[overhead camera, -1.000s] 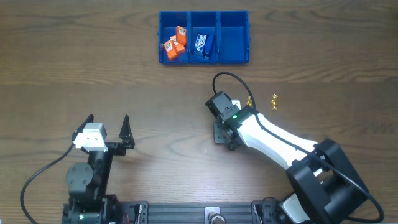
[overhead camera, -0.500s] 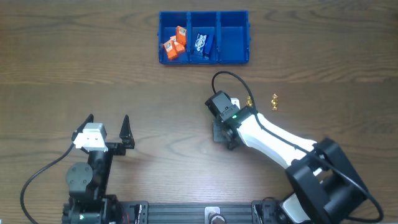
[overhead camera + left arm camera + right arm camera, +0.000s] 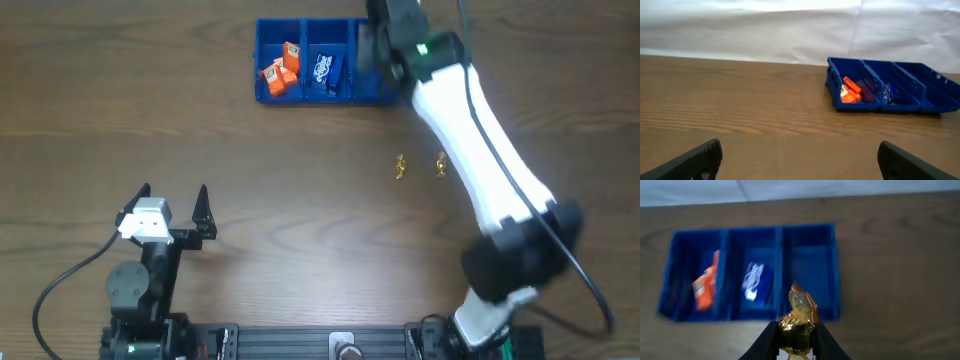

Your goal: Sort Candies Into Trays

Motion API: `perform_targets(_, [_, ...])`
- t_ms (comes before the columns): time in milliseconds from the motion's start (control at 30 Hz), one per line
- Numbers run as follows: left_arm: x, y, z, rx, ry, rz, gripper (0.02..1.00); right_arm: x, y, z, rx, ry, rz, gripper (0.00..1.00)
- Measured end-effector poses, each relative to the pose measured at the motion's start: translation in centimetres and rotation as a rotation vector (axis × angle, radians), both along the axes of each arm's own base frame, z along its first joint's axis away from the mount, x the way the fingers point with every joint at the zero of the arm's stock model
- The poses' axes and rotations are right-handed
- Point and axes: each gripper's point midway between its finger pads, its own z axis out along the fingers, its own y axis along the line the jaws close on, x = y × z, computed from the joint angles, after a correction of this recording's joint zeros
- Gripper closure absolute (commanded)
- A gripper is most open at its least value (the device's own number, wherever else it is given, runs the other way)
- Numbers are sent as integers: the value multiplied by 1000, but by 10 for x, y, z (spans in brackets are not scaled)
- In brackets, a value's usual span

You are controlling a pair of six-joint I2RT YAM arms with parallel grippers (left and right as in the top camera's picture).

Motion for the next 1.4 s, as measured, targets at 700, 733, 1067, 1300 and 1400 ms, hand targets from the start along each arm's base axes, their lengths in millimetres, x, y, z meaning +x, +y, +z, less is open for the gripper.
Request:
perform_targets(700, [0,0,0,0,-1,0,20,-86,-49,-84,-20,137,-9,531])
perform_targets(733, [0,0,0,0,0,0,20,-104,-53,-87,0,142,-20,533])
perform_targets(1067, [0,0,0,0,0,0,23,-162,-66,-200,-6,381,-88,531])
perform_targets(1300, [0,0,0,0,0,0,20,-149,-62,-217,1,373,-91,531])
perform_targets(1400, [0,0,0,0,0,0,20,-145,-61,-220,5,364,-90,533])
